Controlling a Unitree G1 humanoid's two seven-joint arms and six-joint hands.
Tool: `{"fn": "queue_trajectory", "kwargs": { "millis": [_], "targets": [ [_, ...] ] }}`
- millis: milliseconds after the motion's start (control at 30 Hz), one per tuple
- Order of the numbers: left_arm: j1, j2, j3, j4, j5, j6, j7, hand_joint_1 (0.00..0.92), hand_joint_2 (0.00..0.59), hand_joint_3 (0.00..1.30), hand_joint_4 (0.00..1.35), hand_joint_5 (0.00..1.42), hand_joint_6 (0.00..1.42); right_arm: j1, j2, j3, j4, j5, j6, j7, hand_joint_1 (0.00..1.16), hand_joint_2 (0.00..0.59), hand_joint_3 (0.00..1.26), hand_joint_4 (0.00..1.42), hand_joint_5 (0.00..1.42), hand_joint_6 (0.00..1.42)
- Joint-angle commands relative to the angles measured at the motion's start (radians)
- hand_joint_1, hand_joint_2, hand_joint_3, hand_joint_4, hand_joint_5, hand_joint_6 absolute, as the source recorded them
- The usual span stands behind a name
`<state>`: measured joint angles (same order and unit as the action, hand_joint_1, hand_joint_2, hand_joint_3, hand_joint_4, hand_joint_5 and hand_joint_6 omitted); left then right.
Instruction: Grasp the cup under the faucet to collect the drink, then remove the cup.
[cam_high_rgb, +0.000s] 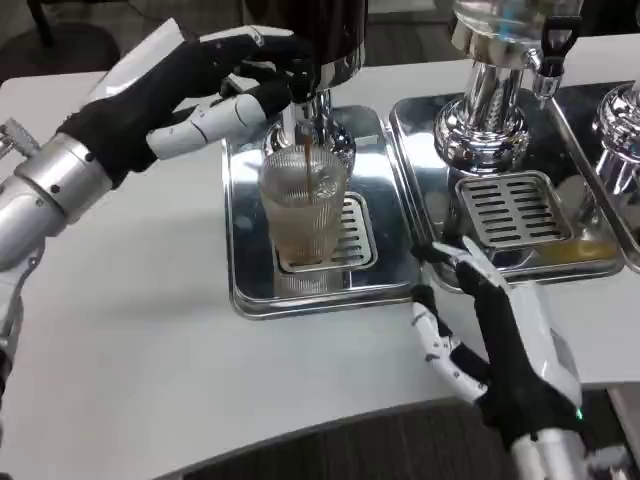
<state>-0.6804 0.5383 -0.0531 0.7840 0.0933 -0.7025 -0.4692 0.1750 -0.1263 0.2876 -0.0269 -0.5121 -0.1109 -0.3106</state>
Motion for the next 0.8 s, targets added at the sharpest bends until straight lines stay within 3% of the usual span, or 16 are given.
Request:
{"fn": "queue_trajectory", "kwargs": {
  "millis": [33,233,400,800],
  "targets": [
    [0.021,0.008,0.000,-0.018,-0.009,0.004,-0.027,0.021,0.084,0.29,0.28,0.33,0.58,-0.070,0.010,-0.038,0.040,0.090,-0.012,0.070,0.49,0.305,0.24,0.10,0.15,0.27],
    [0.025,0.009,0.002,-0.022,-0.017,0.008,-0.035,0.021,0.083,0.29,0.28,0.34,0.58,-0.163,0.015,-0.041,0.116,0.113,-0.005,0.126,0.53,0.228,0.14,0.07,0.16,0.29],
    [0.031,0.012,0.006,-0.033,-0.023,0.013,-0.042,0.021,0.083,0.29,0.28,0.34,0.58,-0.235,0.031,-0.026,0.175,0.102,0.005,0.143,0.54,0.205,0.07,0.06,0.13,0.28],
    [0.058,0.019,0.011,-0.080,-0.039,0.028,-0.052,0.023,0.091,0.28,0.28,0.34,0.58,-0.394,0.049,-0.013,0.368,0.090,-0.002,0.141,0.55,0.198,0.01,0.02,0.08,0.23]
  ]
}}
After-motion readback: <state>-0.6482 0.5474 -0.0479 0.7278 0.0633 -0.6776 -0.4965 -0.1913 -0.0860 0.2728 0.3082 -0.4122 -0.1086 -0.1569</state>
